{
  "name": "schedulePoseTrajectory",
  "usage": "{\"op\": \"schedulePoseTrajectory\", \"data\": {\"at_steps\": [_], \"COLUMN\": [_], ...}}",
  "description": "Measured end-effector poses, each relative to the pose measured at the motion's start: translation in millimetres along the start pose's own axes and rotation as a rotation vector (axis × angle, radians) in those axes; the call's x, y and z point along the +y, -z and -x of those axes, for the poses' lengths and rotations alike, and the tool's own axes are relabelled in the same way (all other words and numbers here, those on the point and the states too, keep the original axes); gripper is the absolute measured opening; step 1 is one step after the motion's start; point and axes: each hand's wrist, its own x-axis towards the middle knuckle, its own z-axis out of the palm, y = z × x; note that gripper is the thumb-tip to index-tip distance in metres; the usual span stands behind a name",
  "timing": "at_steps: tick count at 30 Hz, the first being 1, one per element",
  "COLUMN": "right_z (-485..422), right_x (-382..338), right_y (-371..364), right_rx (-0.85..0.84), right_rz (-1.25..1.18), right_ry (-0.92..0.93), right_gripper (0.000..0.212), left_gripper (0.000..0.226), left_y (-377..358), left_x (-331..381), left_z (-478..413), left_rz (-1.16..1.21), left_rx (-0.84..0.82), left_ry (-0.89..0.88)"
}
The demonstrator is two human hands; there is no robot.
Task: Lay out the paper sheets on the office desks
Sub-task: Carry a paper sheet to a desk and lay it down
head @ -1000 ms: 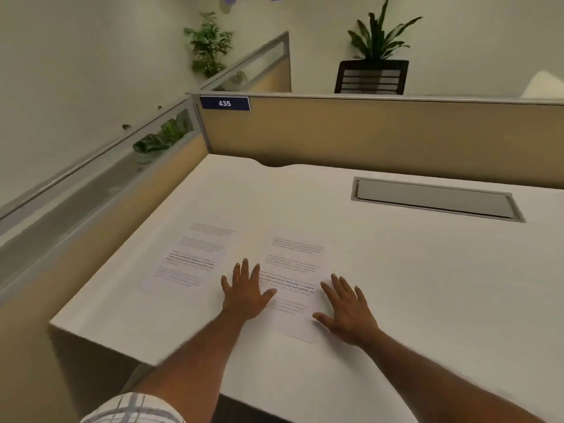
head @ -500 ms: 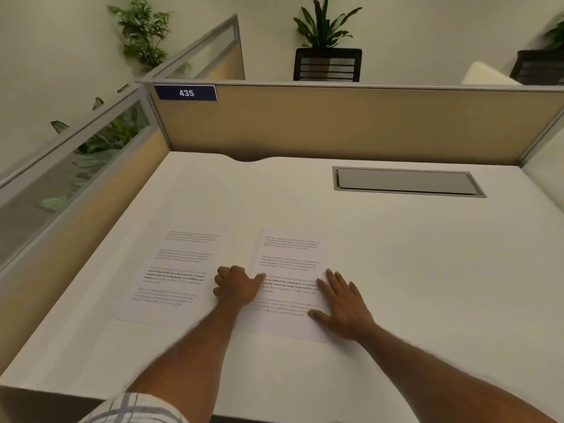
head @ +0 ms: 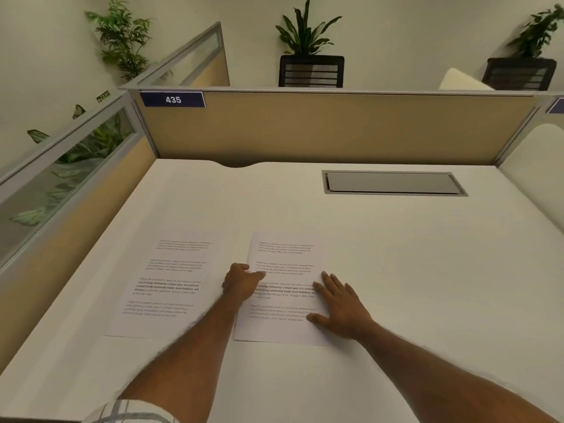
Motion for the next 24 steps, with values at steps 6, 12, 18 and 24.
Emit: {"op": "schedulePoseTrajectory", "data": {"at_steps": [6,12,18,24], "right_z": [1,3,20,53], "right_x": [2,3,28,69], "right_y": [3,10,26,46], "right_rx": [-0.006,0.013,0.274,0.348], "right_rz": [0.007,-0.041,-0.430,-1.219], "right_ry": [0.010,-0.015,-0.248,-0.576], "right_gripper": [0.089,0.091,0.086,0.063], "left_gripper": [0.046,0.020,0.027,0.019], "left_y": [5,6,-11,-54], "left_x": [-1,-11,-4,24], "left_z": [-4,-4,12,34], "left_rz": [0.022,-0.066,0.065,0.194], "left_rx": [0.018,-0.054,-0.088,-0.299], "left_ry": [-0.021,-0.147,-0.301,-0.344]}}
